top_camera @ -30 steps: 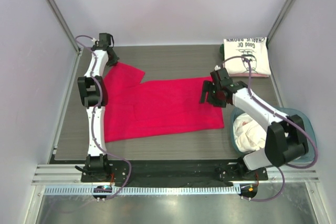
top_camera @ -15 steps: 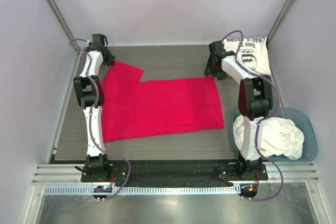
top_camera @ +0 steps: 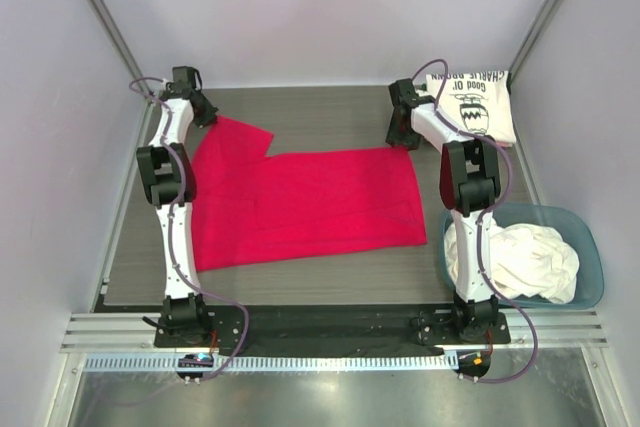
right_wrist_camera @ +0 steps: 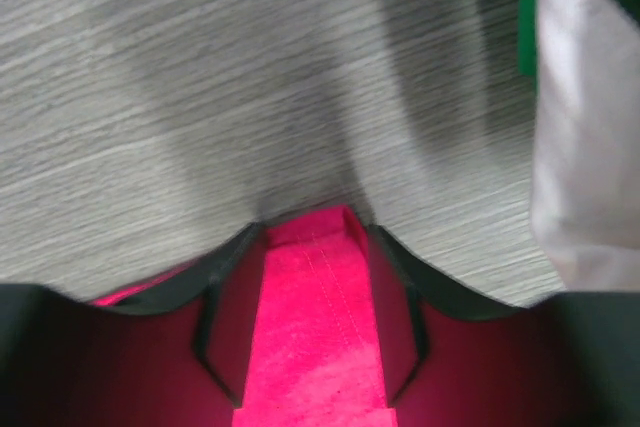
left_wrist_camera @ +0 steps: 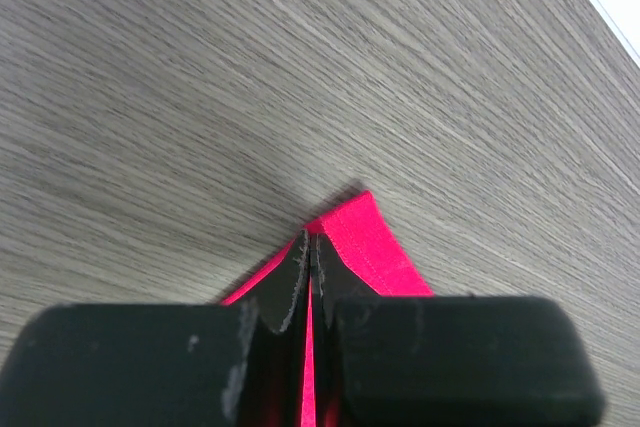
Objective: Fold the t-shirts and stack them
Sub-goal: Fold the tshirt
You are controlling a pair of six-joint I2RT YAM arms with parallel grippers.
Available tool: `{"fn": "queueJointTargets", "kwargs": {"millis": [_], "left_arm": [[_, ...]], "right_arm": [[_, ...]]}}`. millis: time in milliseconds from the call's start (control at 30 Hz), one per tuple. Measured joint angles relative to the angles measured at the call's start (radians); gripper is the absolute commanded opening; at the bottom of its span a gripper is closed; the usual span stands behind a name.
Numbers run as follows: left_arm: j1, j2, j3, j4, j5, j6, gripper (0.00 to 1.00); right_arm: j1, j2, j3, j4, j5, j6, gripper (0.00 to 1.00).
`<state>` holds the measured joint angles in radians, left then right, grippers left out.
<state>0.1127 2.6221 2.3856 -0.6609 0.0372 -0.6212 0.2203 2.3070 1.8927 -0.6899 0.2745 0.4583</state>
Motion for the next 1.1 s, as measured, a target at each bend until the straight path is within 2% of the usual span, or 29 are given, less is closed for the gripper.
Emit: {"fn": "queueJointTargets", "kwargs": {"millis": [167, 300, 400, 500, 700, 933, 1100], "left_arm": [[0.002, -0.002, -0.005, 0.004, 0.006, -0.002, 0.0], [0.006, -0.002, -0.007, 0.007, 0.014, -0.01, 0.0], [0.01, -0.008, -0.02, 0.018, 0.021, -0.021, 0.0], [0.011, -0.034, -0.073, 0.049, 0.03, -0.027, 0.0], [0.019, -0.182, -0.311, 0.069, 0.044, -0.034, 0.0], [0.019, -0.359, -0.49, 0.038, 0.055, -0.024, 0.0], [0.019, -0.567, -0.668, 0.035, 0.045, -0.002, 0.0]], "right_arm": [[0.0, 0.008, 0.012, 0.0, 0.005, -0.011, 0.35], [0.001, 0.023, 0.035, 0.0, 0.004, -0.015, 0.11], [0.002, 0.024, 0.04, -0.002, 0.0, -0.016, 0.01], [0.002, 0.024, 0.044, -0.013, -0.005, -0.016, 0.01], [0.002, 0.006, 0.035, -0.038, -0.035, -0.016, 0.01], [0.022, -0.144, -0.093, -0.047, -0.064, -0.016, 0.01], [0.058, -0.248, -0.209, -0.034, -0.071, -0.015, 0.01]]}}
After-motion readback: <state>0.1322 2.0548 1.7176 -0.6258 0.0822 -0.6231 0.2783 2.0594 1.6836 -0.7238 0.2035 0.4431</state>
